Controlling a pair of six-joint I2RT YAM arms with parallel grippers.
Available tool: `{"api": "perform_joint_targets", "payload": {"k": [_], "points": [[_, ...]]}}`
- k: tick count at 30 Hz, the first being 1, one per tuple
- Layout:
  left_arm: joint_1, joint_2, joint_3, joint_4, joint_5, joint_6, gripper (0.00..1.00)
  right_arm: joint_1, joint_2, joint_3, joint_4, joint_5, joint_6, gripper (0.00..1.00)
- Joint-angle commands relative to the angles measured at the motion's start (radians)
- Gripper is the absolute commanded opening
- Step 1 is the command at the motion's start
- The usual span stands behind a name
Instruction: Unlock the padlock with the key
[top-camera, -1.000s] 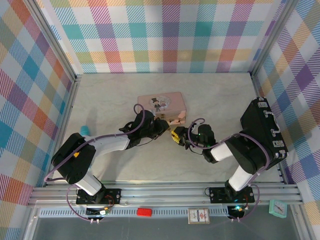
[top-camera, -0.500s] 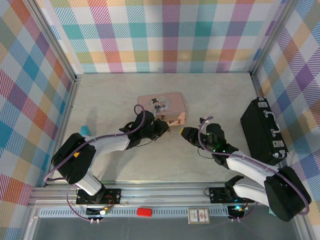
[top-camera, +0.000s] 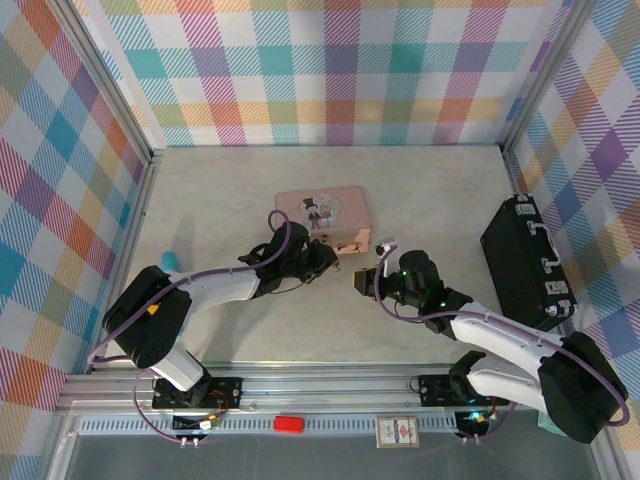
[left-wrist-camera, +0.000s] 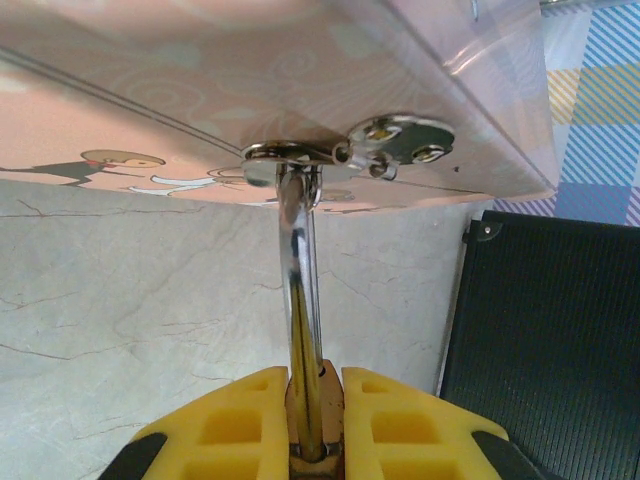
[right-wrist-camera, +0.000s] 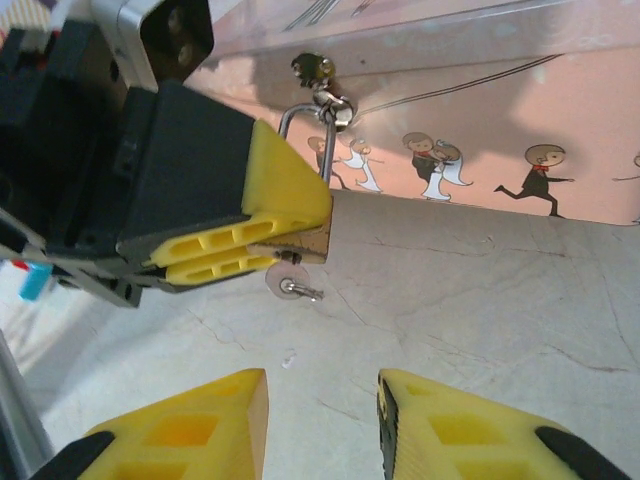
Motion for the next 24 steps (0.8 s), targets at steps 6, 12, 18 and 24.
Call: {"api": "perform_joint_targets", "payload": {"k": [6,12,18,24], "points": [[0.014,-0.012,0.050,0.032,0.036,0.032,0.00,0.075,0.038,0.028,0.057,0.095,-0.233,0.36],[0.019,-0.010,0.043,0.043,0.050,0.032,0.00,0.132,0.084,0.025,0.118,0.146,-0.348,0.37],[0.020,-0.006,0.038,0.053,0.062,0.029,0.00,0.164,0.140,0.035,0.164,0.193,-0.426,0.36],[0.021,-0.001,0.031,0.067,0.070,0.027,0.00,0.198,0.209,0.062,0.198,0.246,-0.482,0.35]]}}
